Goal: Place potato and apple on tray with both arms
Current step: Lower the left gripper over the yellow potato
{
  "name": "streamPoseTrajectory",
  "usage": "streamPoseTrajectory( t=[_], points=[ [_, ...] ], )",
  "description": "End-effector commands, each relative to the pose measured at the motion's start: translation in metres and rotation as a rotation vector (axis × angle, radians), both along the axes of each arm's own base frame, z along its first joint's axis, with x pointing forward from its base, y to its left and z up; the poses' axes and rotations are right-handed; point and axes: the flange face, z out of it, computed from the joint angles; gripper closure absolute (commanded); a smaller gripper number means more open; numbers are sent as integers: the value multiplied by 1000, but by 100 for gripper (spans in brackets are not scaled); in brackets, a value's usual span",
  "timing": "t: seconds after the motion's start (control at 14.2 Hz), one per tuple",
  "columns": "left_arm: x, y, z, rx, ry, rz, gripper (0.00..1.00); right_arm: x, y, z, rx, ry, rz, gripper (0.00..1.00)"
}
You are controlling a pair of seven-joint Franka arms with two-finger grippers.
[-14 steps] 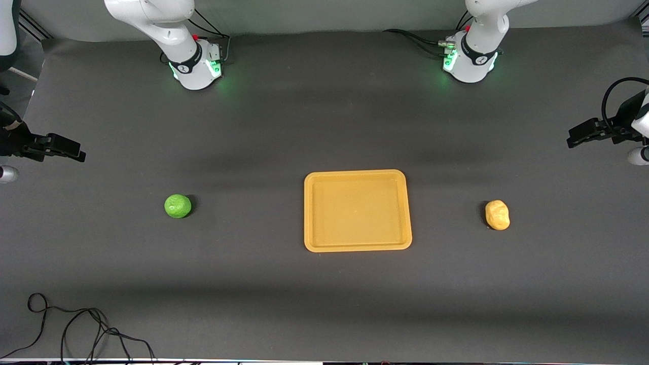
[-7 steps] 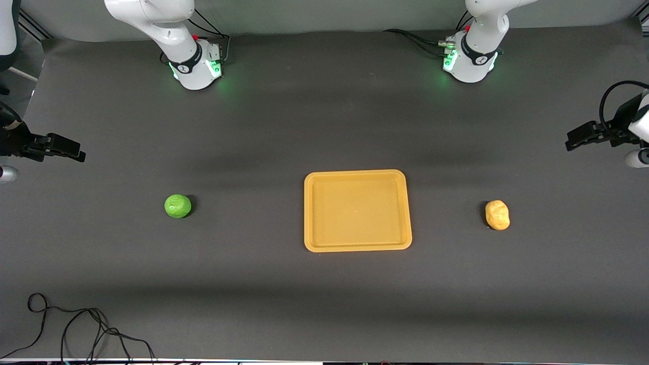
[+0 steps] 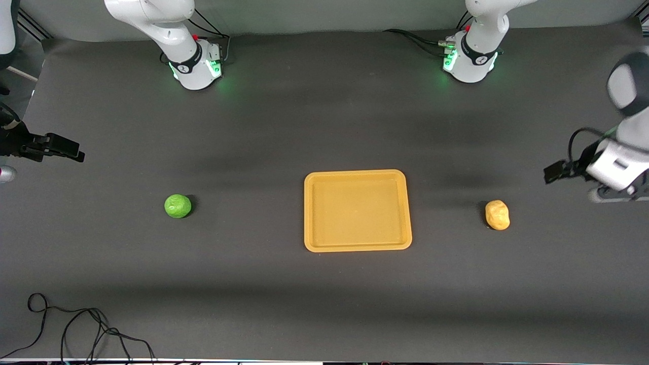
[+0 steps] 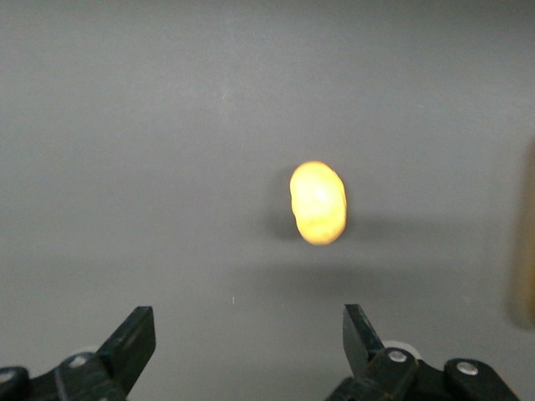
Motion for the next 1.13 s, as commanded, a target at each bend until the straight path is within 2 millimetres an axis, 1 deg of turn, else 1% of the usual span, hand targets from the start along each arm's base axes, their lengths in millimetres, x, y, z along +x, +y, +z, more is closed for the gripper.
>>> streamPoseTrajectory(
  t=[0.0,0.14,0.28,0.49,0.64,0.71,0.78,0.92,0.99,1.06],
  points=[
    [18,1,-55,-13,10,5,0,2,3,4,13,0,-15,0],
    [20,-3,-96,-31,43,57,0,3,4,3,13,-2,-13,0],
    [16,-10,-128,-45,17,65,0,4,4,2,13,0,-13,0],
    [4,-15,-170,-63,-28,95,0,5,4,1,13,1,-12,0],
    [2,-17,-193,-77,-44,115,0,5,3,0,13,3,-12,0],
    [2,-19,-201,-83,-49,154,0,6,3,-3,13,7,-12,0],
    [2,-27,-204,-86,-48,172,0,6,3,-3,13,7,-10,0],
    [2,-30,-204,-86,-47,193,0,6,3,-3,12,8,-8,0],
    [3,-36,-205,-87,-47,188,3,6,3,-3,12,8,-7,0],
    [4,-40,-204,-88,-57,189,9,6,3,-3,12,8,-7,0]
  ],
)
